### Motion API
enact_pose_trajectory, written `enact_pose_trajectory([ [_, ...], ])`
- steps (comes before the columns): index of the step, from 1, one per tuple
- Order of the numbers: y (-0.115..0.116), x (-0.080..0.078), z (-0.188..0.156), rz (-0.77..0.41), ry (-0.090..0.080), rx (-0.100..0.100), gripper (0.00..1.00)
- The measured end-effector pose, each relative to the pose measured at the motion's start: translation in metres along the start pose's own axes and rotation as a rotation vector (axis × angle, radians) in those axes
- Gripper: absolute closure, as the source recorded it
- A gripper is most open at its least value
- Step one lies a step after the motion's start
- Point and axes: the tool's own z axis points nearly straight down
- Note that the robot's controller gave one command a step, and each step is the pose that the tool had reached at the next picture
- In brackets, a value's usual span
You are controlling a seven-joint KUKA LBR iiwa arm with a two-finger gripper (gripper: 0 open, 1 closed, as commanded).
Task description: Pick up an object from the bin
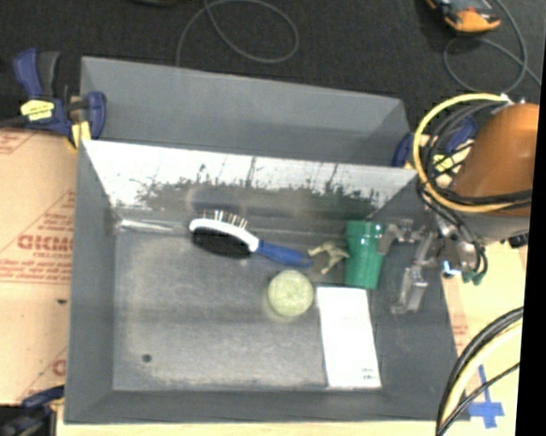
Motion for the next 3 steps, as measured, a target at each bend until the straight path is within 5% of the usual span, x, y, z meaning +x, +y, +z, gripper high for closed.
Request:
enact_pose_trajectory([
  [1, 0.001, -0.002, -0.005, -0.004, -0.008, 0.002, 0.0],
  [2, 0.054, -0.025, 0.022, -0.122, -0.006, 0.001, 0.0],
  [3, 0.069, -0.057, 0.05, 0.07, -0.011, -0.001, 0.0],
])
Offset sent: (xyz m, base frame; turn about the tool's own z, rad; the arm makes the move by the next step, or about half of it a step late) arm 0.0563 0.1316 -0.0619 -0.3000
